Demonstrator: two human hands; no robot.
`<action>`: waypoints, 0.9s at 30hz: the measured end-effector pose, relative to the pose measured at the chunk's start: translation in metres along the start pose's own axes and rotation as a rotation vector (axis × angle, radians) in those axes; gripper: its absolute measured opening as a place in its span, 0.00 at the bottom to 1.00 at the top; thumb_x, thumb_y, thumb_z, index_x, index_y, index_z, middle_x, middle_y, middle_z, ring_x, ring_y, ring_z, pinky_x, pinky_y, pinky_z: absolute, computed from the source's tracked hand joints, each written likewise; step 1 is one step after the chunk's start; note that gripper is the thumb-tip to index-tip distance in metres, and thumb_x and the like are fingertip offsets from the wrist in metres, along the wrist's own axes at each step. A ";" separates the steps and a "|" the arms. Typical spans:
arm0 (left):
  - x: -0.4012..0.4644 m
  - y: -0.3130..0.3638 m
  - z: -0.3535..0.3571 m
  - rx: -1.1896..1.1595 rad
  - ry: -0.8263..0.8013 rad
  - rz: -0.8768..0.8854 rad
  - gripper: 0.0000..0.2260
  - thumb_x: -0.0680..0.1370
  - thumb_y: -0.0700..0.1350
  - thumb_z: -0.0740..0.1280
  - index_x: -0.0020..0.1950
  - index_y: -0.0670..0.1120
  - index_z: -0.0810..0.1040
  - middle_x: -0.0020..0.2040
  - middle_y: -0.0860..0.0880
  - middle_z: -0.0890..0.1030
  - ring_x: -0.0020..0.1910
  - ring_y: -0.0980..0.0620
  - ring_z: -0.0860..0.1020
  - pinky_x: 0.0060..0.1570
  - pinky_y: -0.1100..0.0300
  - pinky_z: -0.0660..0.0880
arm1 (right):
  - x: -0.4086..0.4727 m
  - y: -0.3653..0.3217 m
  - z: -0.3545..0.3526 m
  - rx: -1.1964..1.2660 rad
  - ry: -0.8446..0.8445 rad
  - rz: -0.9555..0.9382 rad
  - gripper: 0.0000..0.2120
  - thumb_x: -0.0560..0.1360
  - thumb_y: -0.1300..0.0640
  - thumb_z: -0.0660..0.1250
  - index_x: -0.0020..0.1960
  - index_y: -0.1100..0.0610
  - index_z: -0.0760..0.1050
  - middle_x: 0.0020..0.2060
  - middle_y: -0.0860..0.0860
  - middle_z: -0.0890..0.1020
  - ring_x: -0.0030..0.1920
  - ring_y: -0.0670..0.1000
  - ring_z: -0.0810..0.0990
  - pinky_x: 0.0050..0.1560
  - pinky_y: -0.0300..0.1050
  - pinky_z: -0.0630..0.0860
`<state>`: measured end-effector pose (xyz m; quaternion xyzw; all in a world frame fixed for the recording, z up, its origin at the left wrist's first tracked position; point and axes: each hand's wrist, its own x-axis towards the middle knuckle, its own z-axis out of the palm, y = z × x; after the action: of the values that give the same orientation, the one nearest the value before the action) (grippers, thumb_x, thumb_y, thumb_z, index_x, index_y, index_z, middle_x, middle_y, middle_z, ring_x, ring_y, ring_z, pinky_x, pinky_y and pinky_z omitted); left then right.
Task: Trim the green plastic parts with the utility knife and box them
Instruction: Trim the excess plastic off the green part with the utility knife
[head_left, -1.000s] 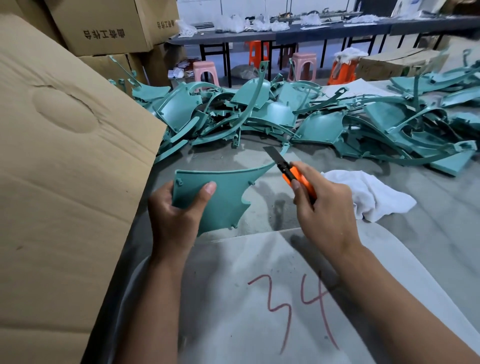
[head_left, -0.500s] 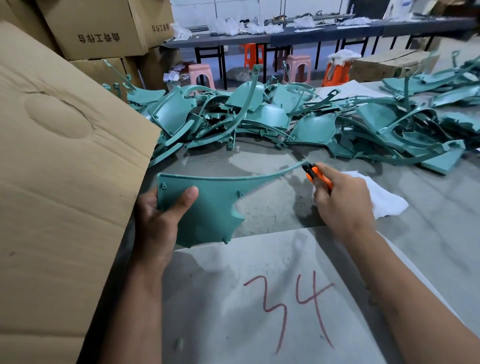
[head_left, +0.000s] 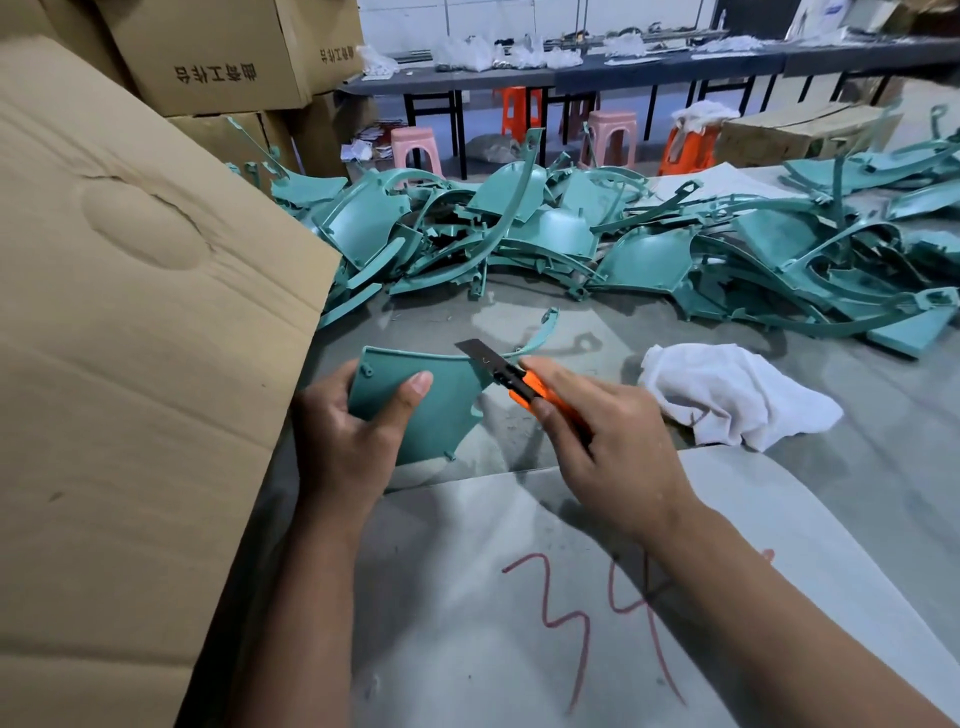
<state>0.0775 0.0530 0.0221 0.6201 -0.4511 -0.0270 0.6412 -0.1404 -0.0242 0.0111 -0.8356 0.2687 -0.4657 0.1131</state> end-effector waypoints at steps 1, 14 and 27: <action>0.000 0.001 0.000 0.006 -0.001 0.007 0.12 0.70 0.57 0.74 0.38 0.50 0.81 0.36 0.58 0.84 0.33 0.58 0.80 0.31 0.63 0.75 | 0.000 0.001 0.000 -0.012 -0.008 0.006 0.17 0.82 0.58 0.66 0.71 0.51 0.78 0.41 0.43 0.81 0.35 0.40 0.69 0.37 0.35 0.68; 0.002 0.008 -0.010 -0.350 -0.101 -0.126 0.08 0.69 0.56 0.75 0.46 0.60 0.86 0.43 0.58 0.86 0.42 0.60 0.83 0.43 0.67 0.78 | 0.009 0.069 -0.039 -0.385 -0.077 0.602 0.10 0.81 0.53 0.66 0.59 0.50 0.82 0.40 0.54 0.84 0.40 0.59 0.80 0.42 0.53 0.80; 0.000 -0.004 -0.005 -0.279 -0.108 -0.189 0.09 0.68 0.58 0.76 0.43 0.55 0.86 0.40 0.53 0.87 0.38 0.56 0.84 0.37 0.62 0.80 | 0.005 0.057 -0.026 -0.304 0.149 0.412 0.17 0.81 0.58 0.65 0.68 0.50 0.78 0.44 0.53 0.86 0.40 0.56 0.81 0.40 0.47 0.73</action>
<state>0.0828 0.0557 0.0201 0.5624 -0.4163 -0.1829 0.6906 -0.1794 -0.0728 0.0036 -0.7338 0.5078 -0.4475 0.0586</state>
